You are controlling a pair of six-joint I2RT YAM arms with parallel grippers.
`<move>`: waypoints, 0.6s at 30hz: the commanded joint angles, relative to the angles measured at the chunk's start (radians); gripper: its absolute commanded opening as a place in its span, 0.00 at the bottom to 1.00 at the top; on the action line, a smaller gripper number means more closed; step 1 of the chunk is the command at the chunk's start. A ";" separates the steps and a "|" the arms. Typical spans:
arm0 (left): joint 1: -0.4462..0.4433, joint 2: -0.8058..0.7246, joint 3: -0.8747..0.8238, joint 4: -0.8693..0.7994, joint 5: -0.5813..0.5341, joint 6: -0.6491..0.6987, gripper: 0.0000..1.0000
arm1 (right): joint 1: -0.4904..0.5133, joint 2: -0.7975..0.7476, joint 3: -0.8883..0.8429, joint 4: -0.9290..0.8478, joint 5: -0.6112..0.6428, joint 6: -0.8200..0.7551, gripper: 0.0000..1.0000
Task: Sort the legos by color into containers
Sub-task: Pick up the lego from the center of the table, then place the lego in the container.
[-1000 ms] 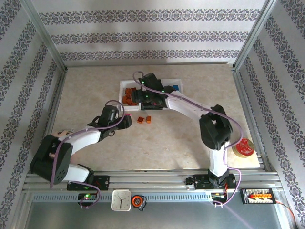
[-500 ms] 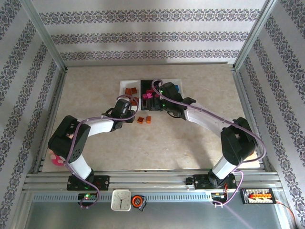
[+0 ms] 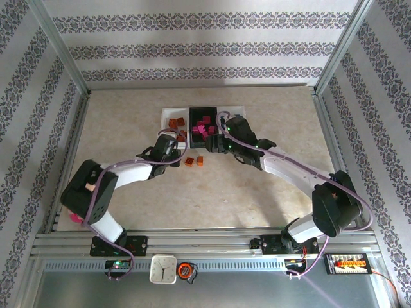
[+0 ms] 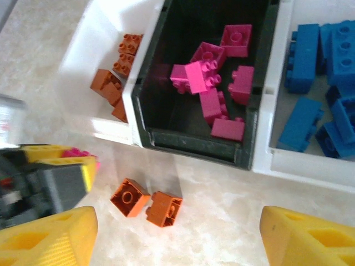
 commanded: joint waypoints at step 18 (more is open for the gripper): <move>-0.056 0.403 0.773 -0.295 0.141 -0.021 0.30 | -0.022 -0.236 -0.326 0.008 0.046 0.076 0.77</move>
